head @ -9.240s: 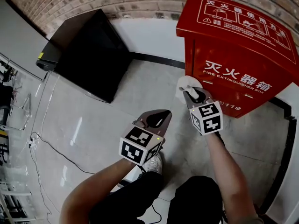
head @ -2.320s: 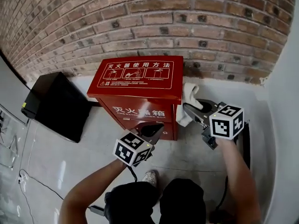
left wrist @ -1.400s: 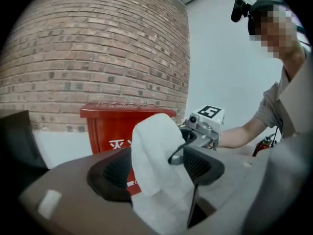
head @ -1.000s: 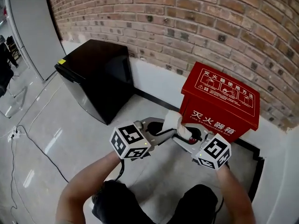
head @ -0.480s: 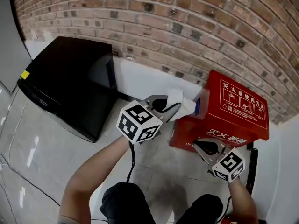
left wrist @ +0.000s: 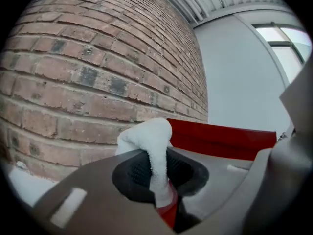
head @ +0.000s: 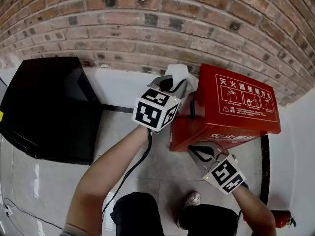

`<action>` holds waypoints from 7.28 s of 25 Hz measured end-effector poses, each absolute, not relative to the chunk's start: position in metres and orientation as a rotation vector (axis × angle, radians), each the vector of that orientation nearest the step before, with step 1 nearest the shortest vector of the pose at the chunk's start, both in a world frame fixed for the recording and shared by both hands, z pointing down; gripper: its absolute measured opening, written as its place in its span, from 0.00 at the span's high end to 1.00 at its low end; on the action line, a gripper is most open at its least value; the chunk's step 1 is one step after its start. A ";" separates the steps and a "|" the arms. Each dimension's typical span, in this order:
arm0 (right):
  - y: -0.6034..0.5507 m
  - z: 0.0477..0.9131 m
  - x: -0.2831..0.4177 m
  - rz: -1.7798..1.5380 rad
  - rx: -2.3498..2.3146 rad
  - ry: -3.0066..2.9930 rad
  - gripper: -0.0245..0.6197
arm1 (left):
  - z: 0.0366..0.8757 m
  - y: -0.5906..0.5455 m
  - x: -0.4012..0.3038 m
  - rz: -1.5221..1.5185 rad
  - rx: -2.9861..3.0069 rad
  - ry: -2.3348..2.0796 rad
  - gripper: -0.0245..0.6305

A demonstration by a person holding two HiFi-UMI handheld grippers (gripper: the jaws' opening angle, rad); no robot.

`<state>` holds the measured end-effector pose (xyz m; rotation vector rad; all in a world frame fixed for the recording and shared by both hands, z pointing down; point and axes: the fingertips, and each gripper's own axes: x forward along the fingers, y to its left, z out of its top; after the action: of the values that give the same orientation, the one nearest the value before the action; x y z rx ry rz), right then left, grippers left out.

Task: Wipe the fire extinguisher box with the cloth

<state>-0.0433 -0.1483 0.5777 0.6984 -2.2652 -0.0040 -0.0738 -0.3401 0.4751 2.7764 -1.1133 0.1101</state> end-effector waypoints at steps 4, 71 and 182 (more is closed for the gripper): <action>-0.151 0.603 -0.055 0.034 0.668 -2.271 0.92 | 0.470 -0.342 -0.055 0.098 2.838 -1.063 0.89; -0.089 0.773 -0.067 0.366 0.295 -2.257 0.92 | 0.784 -0.269 -0.031 0.161 2.464 -0.366 0.88; -0.018 -0.031 -0.032 0.224 1.399 -2.689 0.93 | -0.016 0.003 -0.097 0.277 2.782 -0.731 0.89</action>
<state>-0.0315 -0.0183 -0.0313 1.3993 -2.6894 0.2238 -0.0974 0.0033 -0.0159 2.7820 -0.7315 0.2768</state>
